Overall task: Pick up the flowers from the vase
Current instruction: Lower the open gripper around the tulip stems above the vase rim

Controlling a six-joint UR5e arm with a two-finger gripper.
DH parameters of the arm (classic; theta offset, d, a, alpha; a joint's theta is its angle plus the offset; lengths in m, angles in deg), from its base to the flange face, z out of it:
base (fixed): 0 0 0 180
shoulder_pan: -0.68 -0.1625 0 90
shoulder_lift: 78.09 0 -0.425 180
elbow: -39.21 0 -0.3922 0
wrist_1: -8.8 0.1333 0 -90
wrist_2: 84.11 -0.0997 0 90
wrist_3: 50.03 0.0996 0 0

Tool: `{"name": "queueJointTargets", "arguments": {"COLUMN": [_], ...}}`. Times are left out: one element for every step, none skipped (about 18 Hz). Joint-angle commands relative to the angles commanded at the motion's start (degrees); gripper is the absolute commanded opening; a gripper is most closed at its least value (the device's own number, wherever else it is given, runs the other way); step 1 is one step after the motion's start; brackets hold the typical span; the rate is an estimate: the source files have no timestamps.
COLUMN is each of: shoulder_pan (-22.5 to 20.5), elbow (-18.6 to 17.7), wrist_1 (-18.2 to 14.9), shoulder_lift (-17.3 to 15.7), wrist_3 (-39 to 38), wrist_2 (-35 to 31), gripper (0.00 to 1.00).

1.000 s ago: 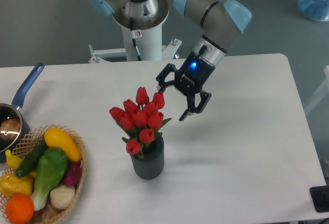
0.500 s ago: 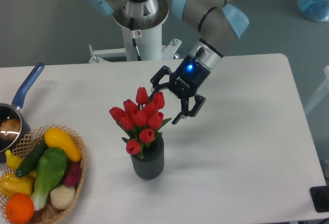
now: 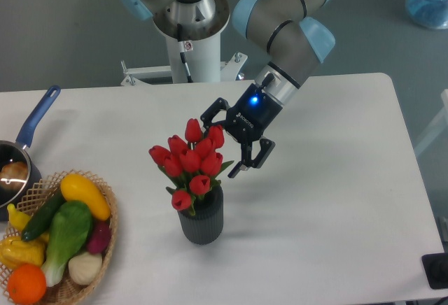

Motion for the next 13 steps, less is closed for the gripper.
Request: {"name": "queueJointTargets", "arguments": {"shoulder_pan": [0.4, 0.4, 0.6, 0.9, 1.0, 1.2, 1.5, 1.5, 1.6, 1.6, 1.6, 1.7, 1.7], "elbow": [0.2, 0.4, 0.4, 0.4, 0.5, 0.6, 0.9, 1.1, 1.3, 1.2, 1.2, 1.3, 1.4], "wrist_1": [0.7, 1.1, 1.2, 1.3, 1.3, 1.7, 2.0, 2.0, 2.1, 2.6, 3.3, 3.6, 3.7], "shoulder_lift": [0.4, 0.9, 1.0, 1.1, 1.2, 1.4, 1.5, 1.8, 2.1, 2.2, 2.4, 2.6, 2.9], "wrist_3": [0.0, 0.0, 0.0, 0.0, 0.0, 0.0, 0.0, 0.0, 0.1, 0.1, 0.1, 0.0, 0.0], "wrist_2": [0.0, 0.0, 0.0, 0.0, 0.0, 0.1, 0.1, 0.1, 0.1, 0.1, 0.1, 0.2, 1.0], "gripper": [1.0, 1.0, 1.0, 1.0, 1.0, 1.0, 1.0, 1.0, 1.0, 1.0, 1.0, 1.0, 1.0]}}
